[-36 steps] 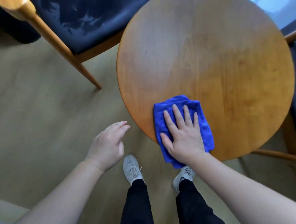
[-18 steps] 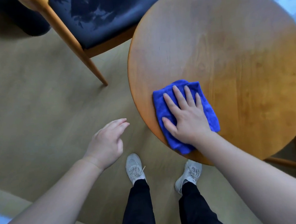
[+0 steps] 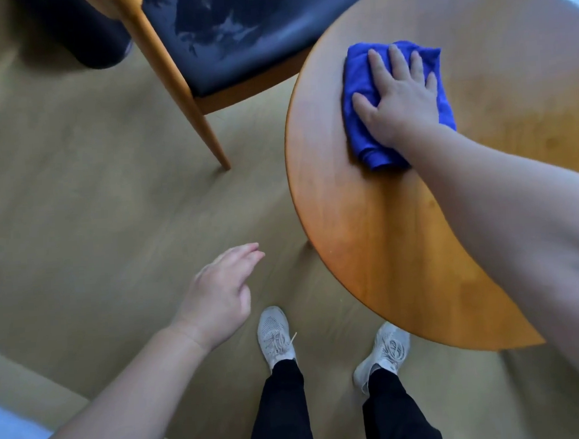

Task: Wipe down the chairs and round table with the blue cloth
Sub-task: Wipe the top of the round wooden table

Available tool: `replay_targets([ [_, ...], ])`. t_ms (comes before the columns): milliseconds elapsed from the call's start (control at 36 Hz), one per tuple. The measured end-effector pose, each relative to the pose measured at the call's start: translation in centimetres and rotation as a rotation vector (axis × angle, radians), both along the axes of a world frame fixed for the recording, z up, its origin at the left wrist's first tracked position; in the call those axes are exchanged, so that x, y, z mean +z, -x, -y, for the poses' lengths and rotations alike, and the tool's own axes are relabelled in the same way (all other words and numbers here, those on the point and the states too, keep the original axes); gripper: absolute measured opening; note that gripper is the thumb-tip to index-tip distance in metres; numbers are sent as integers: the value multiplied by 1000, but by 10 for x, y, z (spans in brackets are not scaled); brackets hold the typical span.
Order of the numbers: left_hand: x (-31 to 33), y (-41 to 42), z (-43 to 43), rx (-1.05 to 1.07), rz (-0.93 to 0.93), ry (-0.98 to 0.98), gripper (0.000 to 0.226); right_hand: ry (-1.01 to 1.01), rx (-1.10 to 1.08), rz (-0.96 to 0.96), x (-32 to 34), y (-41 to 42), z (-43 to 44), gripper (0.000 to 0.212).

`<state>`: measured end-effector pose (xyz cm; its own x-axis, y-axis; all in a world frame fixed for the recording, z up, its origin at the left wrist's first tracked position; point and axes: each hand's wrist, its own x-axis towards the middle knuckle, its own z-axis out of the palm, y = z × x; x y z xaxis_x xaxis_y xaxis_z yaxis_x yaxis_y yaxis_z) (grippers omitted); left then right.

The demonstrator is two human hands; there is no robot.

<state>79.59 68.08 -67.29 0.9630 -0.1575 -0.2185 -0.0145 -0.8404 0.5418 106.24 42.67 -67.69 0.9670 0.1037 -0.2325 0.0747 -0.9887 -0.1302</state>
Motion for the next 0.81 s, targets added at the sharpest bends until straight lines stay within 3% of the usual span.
replay_targets([
  [278, -1, 9, 3, 4, -14, 20, 59, 13, 65, -29, 6, 36, -1, 74],
  [667, 5, 4, -6, 55, 13, 28, 58, -22, 249, -93, 7, 201, -28, 75],
  [806, 8, -2, -13, 68, 19, 4, 58, -14, 264, -99, 4, 199, -37, 74],
])
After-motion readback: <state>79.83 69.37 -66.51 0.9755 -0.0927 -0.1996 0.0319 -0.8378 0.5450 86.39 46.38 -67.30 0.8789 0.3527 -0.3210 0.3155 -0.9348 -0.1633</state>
